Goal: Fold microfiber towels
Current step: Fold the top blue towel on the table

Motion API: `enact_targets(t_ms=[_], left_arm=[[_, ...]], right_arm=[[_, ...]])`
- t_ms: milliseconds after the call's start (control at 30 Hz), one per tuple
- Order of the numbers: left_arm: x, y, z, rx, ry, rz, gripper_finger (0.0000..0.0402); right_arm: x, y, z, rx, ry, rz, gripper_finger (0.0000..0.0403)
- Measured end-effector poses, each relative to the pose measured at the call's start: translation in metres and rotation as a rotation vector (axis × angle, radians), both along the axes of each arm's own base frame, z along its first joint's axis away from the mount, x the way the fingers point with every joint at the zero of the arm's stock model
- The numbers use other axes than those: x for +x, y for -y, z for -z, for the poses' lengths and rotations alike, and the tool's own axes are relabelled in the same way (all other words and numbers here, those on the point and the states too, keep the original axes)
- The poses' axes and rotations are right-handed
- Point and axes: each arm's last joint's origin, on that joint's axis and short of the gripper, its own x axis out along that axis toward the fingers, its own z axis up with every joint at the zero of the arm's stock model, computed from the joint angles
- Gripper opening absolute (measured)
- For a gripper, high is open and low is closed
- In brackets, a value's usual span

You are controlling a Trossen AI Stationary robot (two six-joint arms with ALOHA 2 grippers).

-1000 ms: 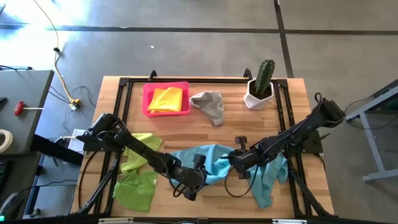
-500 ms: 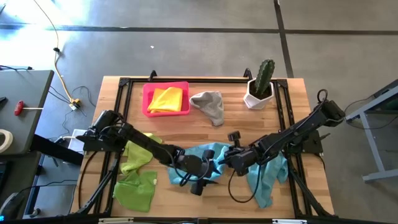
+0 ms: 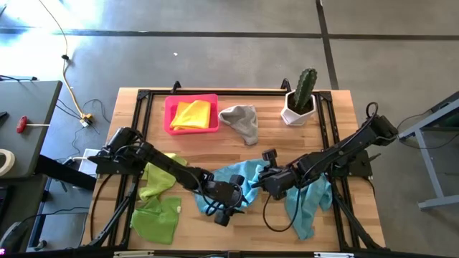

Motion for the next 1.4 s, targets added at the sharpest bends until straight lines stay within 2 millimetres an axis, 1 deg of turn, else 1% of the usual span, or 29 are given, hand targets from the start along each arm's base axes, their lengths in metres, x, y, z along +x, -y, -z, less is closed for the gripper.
enact_targets(t_ms=[67,167,300,600,733,867,967,1033,1133,1233,1400], left_arm=[[0.000,0.000,0.002,-0.002,-0.007,0.004,0.0176],[-0.002,0.001,0.007,-0.038,-0.064,0.067,0.0176],[-0.011,0.012,0.012,-0.093,-0.162,0.134,0.0176],[-0.034,0.040,0.023,-0.111,-0.363,0.132,0.0176],[-0.038,0.044,0.025,-0.068,-0.372,0.095,0.0176],[-0.033,0.034,0.024,0.107,-0.285,-0.047,0.0176],[-0.024,0.022,0.019,0.219,-0.186,-0.126,0.0176],[-0.016,0.016,0.014,0.227,-0.106,-0.138,0.0176],[-0.007,0.010,0.007,0.196,-0.023,-0.087,0.0176],[-0.006,0.002,0.010,0.199,-0.058,-0.075,0.0176],[-0.015,-0.014,0.021,0.173,-0.236,-0.164,0.0176]], right_arm=[[0.000,0.000,0.000,-0.003,-0.001,-0.002,0.0000],[0.000,0.001,0.000,-0.030,-0.006,-0.011,0.0000],[-0.002,0.006,0.001,-0.102,-0.021,0.017,0.0000],[0.002,0.022,0.001,-0.147,-0.037,0.059,0.0000],[0.004,0.024,0.001,-0.126,-0.041,0.055,0.0000],[0.005,0.018,0.001,-0.008,-0.062,-0.030,0.0000],[0.006,0.011,0.001,0.047,-0.058,-0.101,0.0000],[0.007,0.008,0.000,0.045,-0.039,-0.117,0.0000],[0.008,0.005,-0.002,0.013,-0.012,-0.136,0.0000],[0.008,0.004,-0.002,0.009,-0.012,-0.157,0.0000],[0.007,0.000,-0.002,0.082,-0.019,-0.173,0.0000]])
